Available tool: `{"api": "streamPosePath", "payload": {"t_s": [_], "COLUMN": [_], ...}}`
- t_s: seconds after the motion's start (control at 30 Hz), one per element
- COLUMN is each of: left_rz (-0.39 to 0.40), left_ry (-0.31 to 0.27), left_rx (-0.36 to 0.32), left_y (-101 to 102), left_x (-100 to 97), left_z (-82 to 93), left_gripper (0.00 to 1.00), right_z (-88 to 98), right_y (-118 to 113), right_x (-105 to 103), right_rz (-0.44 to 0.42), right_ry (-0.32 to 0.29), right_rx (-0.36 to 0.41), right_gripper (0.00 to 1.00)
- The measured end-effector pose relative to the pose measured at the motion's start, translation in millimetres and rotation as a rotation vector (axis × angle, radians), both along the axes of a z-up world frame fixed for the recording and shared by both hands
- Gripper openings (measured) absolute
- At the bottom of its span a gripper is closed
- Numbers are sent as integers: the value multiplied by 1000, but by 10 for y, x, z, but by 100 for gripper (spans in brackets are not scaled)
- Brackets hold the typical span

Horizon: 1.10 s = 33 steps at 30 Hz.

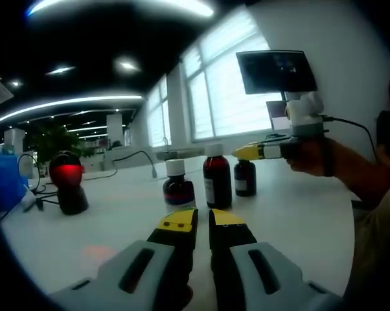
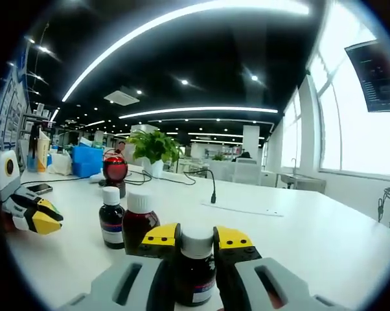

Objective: Rotate the medicine bottle to make it face forward pick up the medicine bottle inspect the drug traceability code place the medicine on the table

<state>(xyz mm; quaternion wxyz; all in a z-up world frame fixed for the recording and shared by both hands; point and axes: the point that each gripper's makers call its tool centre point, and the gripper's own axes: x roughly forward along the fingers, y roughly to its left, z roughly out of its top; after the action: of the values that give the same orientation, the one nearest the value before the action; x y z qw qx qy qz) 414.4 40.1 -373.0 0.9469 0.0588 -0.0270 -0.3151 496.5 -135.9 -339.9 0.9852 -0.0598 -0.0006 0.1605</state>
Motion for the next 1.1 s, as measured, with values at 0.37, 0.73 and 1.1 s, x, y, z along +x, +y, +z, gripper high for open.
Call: {"api": "streamPosePath", "payload": {"t_s": [0.37, 0.73, 1.1], "left_rz": [-1, -1, -6], "left_ry": [-5, -3, -4], "left_rx": [7, 1, 0], "left_y": [0, 10, 5], "left_x": [-5, 4, 8], "left_z": [-1, -4, 3], "left_gripper": [0, 0, 0], "right_z": [3, 77, 134], "right_y": [-3, -41, -48], "right_x": [12, 14, -3], "right_rz": [-58, -18, 157], "right_ry": [-12, -45, -11], "right_rx": [6, -11, 120], "right_gripper": [16, 22, 20]}}
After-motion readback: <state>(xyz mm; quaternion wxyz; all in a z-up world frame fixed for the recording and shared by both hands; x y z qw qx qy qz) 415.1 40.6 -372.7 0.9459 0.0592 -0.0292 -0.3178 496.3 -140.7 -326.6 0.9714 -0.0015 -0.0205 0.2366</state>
